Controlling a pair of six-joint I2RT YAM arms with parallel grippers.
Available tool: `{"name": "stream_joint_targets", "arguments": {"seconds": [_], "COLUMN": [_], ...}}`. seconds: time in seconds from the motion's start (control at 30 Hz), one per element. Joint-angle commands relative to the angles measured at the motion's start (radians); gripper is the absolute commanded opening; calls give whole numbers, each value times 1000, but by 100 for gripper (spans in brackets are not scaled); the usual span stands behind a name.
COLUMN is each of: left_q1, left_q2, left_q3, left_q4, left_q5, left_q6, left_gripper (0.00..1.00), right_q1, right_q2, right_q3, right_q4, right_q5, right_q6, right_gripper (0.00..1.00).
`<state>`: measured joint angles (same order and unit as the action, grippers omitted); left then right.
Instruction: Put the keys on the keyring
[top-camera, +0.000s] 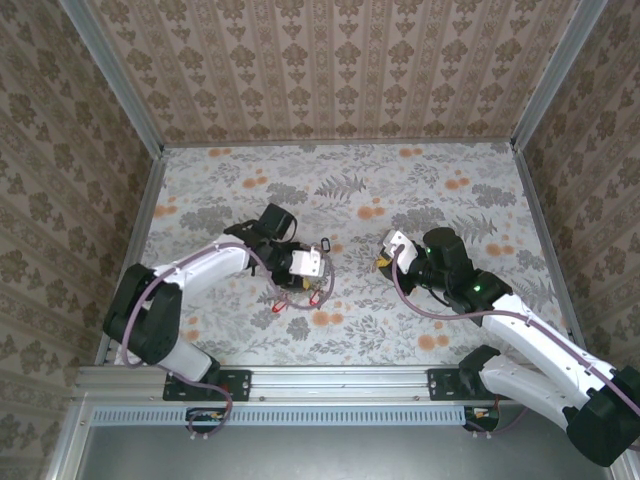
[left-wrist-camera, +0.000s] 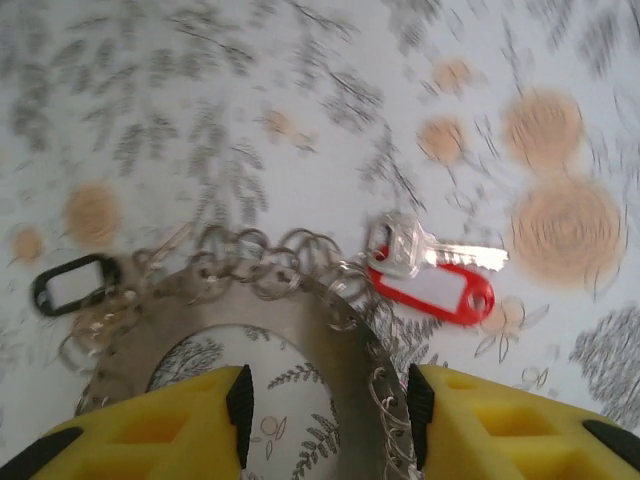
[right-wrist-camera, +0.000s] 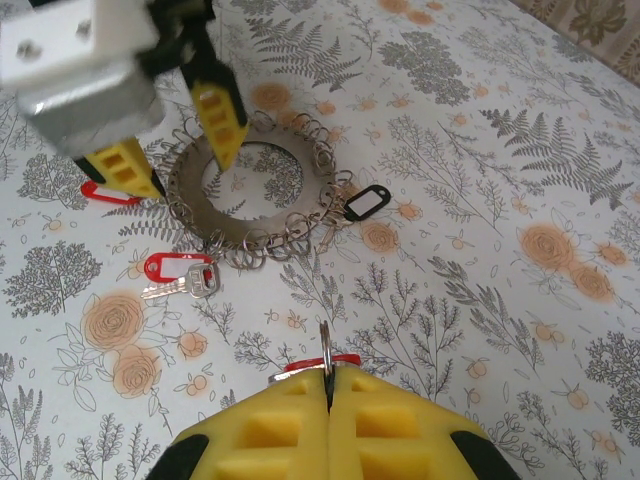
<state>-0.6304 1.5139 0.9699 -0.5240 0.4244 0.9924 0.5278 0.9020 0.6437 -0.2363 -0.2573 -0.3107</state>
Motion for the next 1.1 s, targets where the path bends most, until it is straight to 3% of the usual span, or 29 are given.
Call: {"name": "stream_joint_targets", "arguments": {"seconds": [0.0,0.07,0.1,0.23,0.37,0.83,1.07], "left_q1": [-50,-102,-124,-213,-209,-174,-130], "left_q2": [-16,6,19,59,125,305,322], "left_q3": [87,133,145,127,196,322,329], "left_q4": [-66,-159,-206,-318,-443,-504,-478], "left_q5": [-53,-128,-135,-229,-298,-326,-328], "left_q6": [-577,-865,-948,-1100,-1185,-1205,-1182], "left_gripper": [46,43,43,42,41,32,39], "right_q1": [-5,-5,-5,-5,-5,-5,-5], "right_q2": [-9,-6,-6,-1,-5,-25,-27], "right_q3": [1,4,4,2,7,7,11], "right_q4": [-11,-15,-17,-14,-21,-28,-36], "right_q5": [21,21,21,4,-10,0,4], "right_q6": [0,4,6,13,14,16,13], "right_gripper": [0,0,0,0,0,0,0]}}
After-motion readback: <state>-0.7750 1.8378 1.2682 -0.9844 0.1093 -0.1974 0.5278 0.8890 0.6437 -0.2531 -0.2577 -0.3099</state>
